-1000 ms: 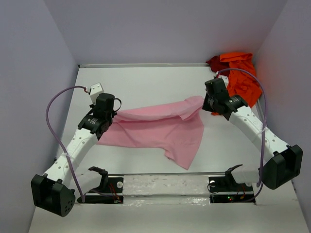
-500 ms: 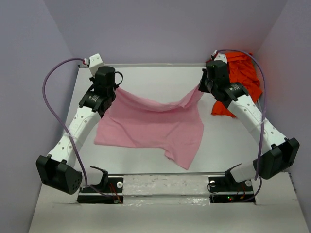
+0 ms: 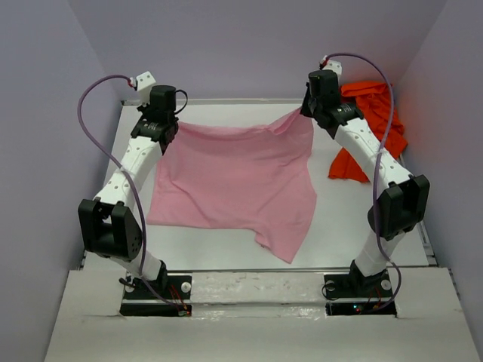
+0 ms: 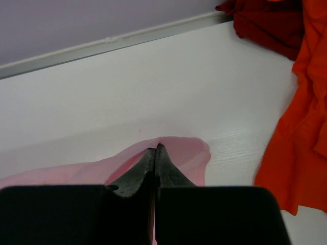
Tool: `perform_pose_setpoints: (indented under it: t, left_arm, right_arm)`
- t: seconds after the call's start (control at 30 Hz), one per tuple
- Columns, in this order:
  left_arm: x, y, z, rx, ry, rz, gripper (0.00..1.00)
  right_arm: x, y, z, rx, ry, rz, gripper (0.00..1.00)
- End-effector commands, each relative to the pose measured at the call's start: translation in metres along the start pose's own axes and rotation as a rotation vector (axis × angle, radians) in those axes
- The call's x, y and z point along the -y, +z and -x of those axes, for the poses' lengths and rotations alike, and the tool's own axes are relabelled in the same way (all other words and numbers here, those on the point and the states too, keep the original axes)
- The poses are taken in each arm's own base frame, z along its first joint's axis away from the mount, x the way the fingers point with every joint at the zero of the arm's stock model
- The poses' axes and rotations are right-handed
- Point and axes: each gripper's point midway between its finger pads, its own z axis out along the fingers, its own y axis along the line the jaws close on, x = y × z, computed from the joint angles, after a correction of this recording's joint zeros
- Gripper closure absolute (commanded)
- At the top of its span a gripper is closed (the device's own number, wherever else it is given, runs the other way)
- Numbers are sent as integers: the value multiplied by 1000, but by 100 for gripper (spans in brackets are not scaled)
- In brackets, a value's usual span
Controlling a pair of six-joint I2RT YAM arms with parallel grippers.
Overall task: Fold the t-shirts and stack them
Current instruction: Fold the flattened T-shirt at the center of the board.
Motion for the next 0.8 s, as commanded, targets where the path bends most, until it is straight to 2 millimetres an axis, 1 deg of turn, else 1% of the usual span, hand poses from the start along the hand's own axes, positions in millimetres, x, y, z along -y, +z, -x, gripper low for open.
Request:
perform_pose_setpoints:
  t: [0.0,0.1,0.13,0.17,0.27,0.3,0.37,0.4,0.43,0.47,0.5,0.53,0.57,0.6,0.63,0.67,0.7,0.73,0.77]
  left_arm:
    - [-12,2,29,89,-80,27,100]
    - [-24,13,22,73,-91,59,100]
    - [-28,16,19,68,-91,70,100]
    - [-28,17,17,65,-95,73,100]
    - [-30,19,8,48,-88,72,100]
    - [-33,20,-1,31,-79,77,100]
    - [-34,21,-10,12,-76,75,100]
    - [-36,22,-19,-6,-70,77,100]
    - [-34,22,-24,-22,-70,63,100]
    - [-35,22,-29,-33,-70,65,100]
    - [-37,22,-39,-56,-70,62,100]
    - [-36,21,-43,-64,-74,59,100]
    - [-37,21,-47,-76,-71,58,100]
    - [-38,21,-54,-89,-65,57,100]
    - [-38,19,-56,-93,-62,56,100]
    - [-39,19,-58,-95,-57,57,100]
    - [-41,17,-59,-94,-54,60,100]
    - [-43,16,-63,-100,-51,63,100]
    - [-45,15,-64,-100,-47,65,100]
  right_arm:
    - [24,7,42,113,80,-72,100]
    - [39,21,33,90,96,-107,100]
    - [38,23,31,84,104,-103,100]
    - [43,26,28,77,107,-113,100]
    - [43,30,18,51,105,-111,100]
    - [44,31,10,32,104,-113,100]
    - [45,30,2,13,115,-110,100]
    - [45,29,-2,4,119,-106,100]
    - [46,28,-13,-19,118,-104,100]
    - [47,27,-17,-28,120,-101,100]
    - [48,26,-22,-39,121,-100,100]
    - [51,26,-36,-68,124,-107,100]
    - [52,20,-36,-68,134,-101,100]
    - [53,18,-41,-78,136,-100,100]
    - [55,16,-45,-85,140,-102,100]
    - [58,14,-57,-110,142,-106,100]
    - [60,12,-62,-119,143,-109,100]
    - [60,6,-60,-115,149,-102,100]
    - [62,3,-65,-124,156,-104,100]
